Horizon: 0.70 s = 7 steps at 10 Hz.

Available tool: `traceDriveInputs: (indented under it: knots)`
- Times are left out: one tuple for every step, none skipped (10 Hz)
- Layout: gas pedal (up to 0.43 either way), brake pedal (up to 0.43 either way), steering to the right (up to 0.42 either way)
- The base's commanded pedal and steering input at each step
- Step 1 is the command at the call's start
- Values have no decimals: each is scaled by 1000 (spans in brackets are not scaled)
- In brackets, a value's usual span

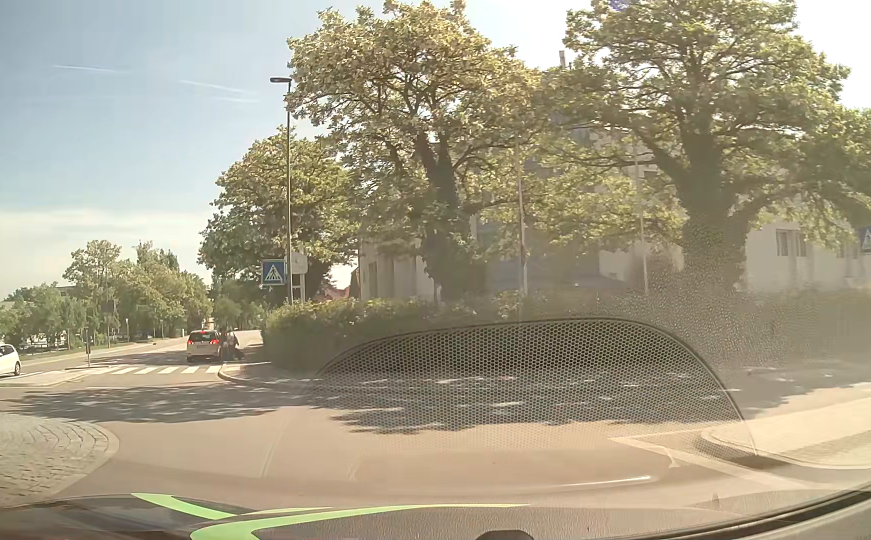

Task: Follow the waypoints while adhering to traffic rules and regulations

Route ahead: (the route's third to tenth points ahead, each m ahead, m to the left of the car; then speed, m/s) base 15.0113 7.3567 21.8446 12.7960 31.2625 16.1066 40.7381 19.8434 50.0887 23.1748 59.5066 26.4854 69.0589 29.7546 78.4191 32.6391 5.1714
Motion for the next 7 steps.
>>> traceDriveInputs:
  knots:
    - [0, 0, -221]
    - [0, 0, -236]
    - [0, 0, -245]
    - [0, 0, -257]
    - [0, 0, -267]
    - [0, 0, -281]
    - [0, 0, -293]
